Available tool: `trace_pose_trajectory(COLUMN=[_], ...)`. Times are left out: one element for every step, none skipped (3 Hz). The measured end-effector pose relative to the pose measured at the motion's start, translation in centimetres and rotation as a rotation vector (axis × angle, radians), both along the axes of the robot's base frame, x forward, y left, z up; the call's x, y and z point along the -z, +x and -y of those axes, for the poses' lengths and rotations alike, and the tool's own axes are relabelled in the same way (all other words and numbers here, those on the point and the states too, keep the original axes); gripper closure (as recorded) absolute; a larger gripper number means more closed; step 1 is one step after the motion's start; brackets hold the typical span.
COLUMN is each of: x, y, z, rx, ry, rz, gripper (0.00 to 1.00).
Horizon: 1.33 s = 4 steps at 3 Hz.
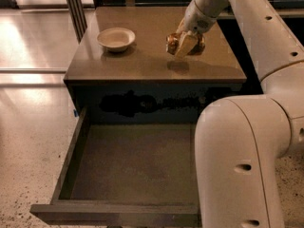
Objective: Place orange can into top drawer
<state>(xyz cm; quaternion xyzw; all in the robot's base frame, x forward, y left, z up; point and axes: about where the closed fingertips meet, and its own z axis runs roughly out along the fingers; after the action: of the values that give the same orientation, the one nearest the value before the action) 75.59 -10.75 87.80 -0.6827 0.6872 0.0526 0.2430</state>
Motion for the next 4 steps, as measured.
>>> trace_pose_trajectory(x=[-4.9, -7.7, -5.8, -0.6], y=[-2.6, -6.2, -11.2, -14.7], z=[0.0, 0.2, 0.0, -0.1], rx=[0.001, 0.008, -0.005, -0.01], ry=[0.009, 0.073, 0.14, 0.166], rz=[0.051, 0.081, 0.044, -0.05], gripper=[1.0, 1.0, 1.0, 1.0])
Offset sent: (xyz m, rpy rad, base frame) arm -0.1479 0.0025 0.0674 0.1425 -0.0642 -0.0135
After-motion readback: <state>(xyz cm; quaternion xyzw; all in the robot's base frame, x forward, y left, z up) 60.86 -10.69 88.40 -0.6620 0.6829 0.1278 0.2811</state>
